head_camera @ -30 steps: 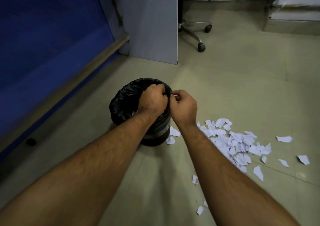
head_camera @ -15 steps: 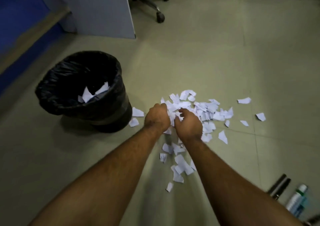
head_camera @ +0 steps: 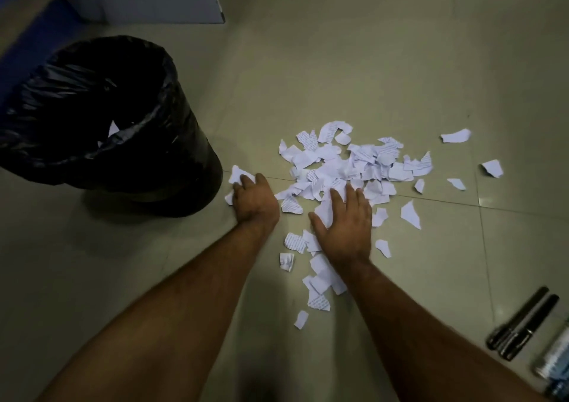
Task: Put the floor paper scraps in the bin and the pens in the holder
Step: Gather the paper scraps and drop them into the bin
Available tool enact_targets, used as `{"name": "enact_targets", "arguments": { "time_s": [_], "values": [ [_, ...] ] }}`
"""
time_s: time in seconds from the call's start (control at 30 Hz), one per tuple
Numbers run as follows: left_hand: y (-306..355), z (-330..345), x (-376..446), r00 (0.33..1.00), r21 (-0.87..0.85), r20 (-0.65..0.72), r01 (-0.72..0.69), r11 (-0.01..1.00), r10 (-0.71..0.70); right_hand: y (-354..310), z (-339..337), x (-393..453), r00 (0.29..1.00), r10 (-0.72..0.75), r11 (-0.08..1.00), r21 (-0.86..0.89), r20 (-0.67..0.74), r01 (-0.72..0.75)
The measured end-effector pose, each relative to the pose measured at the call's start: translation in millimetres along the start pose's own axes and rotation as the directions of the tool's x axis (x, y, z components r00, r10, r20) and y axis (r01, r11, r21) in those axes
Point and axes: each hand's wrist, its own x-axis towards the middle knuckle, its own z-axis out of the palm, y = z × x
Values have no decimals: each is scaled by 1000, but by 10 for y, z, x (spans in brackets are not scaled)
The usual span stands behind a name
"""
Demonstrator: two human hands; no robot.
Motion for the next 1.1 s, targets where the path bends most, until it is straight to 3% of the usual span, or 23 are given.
{"name": "enact_targets", "arguments": {
  "time_s": [0.13,0.27,0.37,0.47,0.53,0.63,0.67,0.77,0.83,0.97,1.1],
  "values": [
    [216,26,-373,958,-150,-119,-277,949,261,3,-47,-39,1000,0,995,96,-16,1],
    [274,-6,-308,907,-185,-271,-379,907,324,-11,-67,-51,997,8,972,235,-71,9],
    [370,-116,-194,902,-296,-115,-431,852,416,40,-82,-38,997,25,923,385,-80,8],
    [389,-178,-226,819,-173,165,-525,834,550,59,-166,-65,996,71,864,502,-58,-32],
    [384,-206,-289,801,-79,143,-577,813,582,75,-249,-23,996,74,879,475,-59,-37],
    [452,-270,-365,800,10,-14,-599,800,600,173,-353,80,999,52,962,269,-8,-48],
    [490,-282,-359,810,-10,2,-587,810,587,203,-375,115,997,67,977,201,50,-75],
    [598,-231,-360,812,-41,225,-544,838,539,259,-391,146,971,72,991,94,226,-95],
    [643,-168,-425,818,-9,217,-544,839,533,279,-401,144,963,60,991,97,262,-88],
    [671,-126,-589,859,-16,14,-511,860,511,300,-456,135,970,55,989,118,238,-85],
    [639,-96,-647,891,-49,12,-453,890,454,121,-574,-66,990,68,991,105,126,-82]
  ]
}}
